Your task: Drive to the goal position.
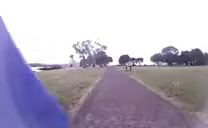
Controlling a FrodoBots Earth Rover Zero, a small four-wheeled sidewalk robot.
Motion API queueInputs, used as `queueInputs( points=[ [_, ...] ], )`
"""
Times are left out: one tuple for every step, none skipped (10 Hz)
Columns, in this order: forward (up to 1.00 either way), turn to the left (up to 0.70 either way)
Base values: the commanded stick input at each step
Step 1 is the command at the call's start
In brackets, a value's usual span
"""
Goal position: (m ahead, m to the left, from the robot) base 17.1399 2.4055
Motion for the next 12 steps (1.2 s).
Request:
queueInputs(
  points=[
    [0.7, 0.0],
    [0.7, -0.01],
    [0.7, -0.01],
    [0.7, -0.01],
    [0.7, -0.01],
    [0.7, -0.01],
    [0.7, -0.01],
    [0.7, -0.01],
    [0.7, 0.0],
    [0.7, 0.0],
    [0.7, 0.0],
    [0.7, 0.0]
  ],
)
